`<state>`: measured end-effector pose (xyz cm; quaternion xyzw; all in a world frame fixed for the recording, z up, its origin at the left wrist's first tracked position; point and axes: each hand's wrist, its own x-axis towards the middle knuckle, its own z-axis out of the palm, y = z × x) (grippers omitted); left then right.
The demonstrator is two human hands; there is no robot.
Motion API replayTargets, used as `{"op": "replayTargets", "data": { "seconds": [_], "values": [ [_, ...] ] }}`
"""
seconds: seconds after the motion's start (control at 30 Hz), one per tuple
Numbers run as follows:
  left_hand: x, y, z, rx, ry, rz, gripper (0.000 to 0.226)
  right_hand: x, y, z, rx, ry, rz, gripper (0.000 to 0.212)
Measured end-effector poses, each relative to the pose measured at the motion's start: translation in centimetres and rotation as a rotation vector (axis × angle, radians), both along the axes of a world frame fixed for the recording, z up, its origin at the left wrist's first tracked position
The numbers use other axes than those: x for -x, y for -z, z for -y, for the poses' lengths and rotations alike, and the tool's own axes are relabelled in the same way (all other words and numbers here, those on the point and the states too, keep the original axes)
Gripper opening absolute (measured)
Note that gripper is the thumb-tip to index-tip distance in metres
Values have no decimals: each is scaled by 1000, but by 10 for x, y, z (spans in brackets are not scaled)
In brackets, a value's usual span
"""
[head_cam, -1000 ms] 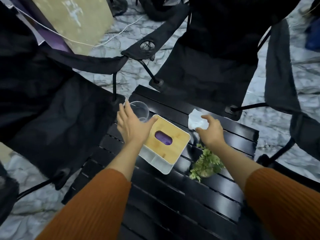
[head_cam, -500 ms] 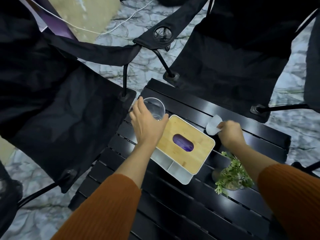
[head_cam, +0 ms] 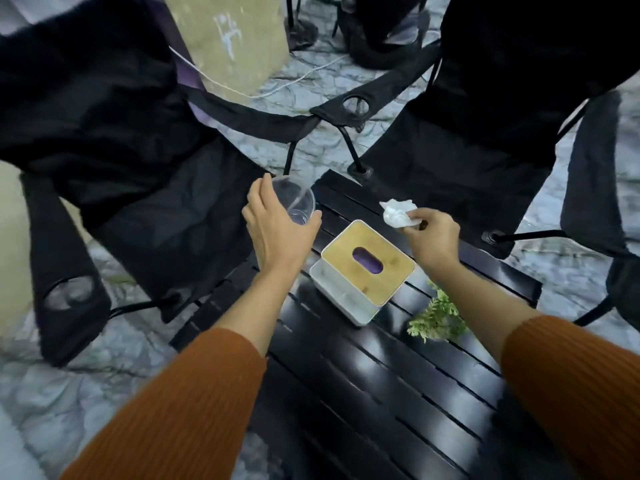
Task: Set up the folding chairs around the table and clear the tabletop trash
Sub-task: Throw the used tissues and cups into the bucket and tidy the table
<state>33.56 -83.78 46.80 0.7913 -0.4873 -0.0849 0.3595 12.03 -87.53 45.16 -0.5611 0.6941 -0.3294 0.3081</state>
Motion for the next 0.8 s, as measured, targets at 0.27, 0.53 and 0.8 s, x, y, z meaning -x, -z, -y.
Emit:
{"op": "replayTargets", "data": {
  "seconds": [0.27,0.53,0.8],
  "values": [
    [-58,-40,-133,36,-197,-3,101,-85,-41,-99,21,-292,86,12],
    [-124,-23,-302,-76,-427,15,104,-192,-17,-236,-122,-633,119,18],
    [-127,80,-458,-291,-589,-147,107,-228,72,-364,-348,-778,-32,26]
  ]
}}
